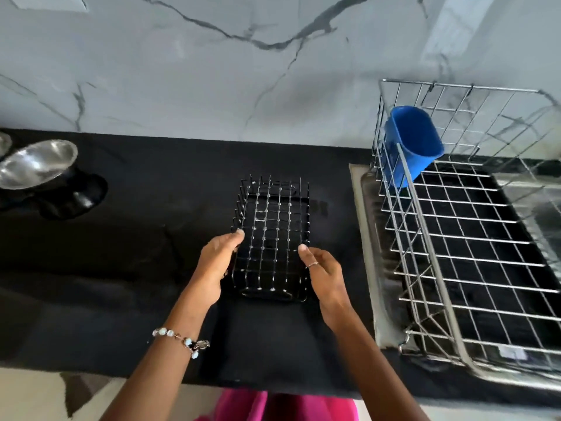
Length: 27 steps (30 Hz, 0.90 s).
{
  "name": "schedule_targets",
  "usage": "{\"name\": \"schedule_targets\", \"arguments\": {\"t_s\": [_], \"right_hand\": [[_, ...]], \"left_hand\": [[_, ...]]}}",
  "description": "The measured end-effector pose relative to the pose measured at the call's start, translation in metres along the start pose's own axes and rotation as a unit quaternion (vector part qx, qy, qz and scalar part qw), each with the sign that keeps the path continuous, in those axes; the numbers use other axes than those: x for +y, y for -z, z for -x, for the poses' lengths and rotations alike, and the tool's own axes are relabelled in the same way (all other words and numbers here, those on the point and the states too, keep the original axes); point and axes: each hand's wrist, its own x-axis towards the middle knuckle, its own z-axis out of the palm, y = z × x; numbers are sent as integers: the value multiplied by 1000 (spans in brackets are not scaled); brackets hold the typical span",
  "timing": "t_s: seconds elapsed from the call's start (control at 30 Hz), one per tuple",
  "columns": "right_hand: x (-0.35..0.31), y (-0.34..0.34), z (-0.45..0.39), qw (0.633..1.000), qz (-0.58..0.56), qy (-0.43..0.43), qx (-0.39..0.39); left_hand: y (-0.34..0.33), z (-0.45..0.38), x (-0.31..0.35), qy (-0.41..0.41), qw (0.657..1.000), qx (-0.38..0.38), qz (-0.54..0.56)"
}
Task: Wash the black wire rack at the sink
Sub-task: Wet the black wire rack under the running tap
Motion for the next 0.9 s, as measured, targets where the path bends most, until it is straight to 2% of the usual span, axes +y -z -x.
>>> {"name": "schedule_targets", "arguments": {"t_s": [0.1,0.23,0.4,0.57,0.67,0.9], "right_hand": [[-1,-14,-1,999,-8,-13,33],[-9,-33,5,999,-4,18,42],[-18,-41,9,995,-37,38,79],[-40,-41,21,991,-57,69,102],[-71,-33,38,984,-78,123,105],[-147,3,108,958,-127,243,82]], "left_hand": [[-4,-2,0,1,1000,-19,-13],[-10,-6,3,20,999,-17,-23],[-4,-4,10,36,999,-21,16],[1,7,34,-7,997,-49,63],[6,22,65,-60,993,-71,78],[7,85,151,-184,964,-174,82]]}}
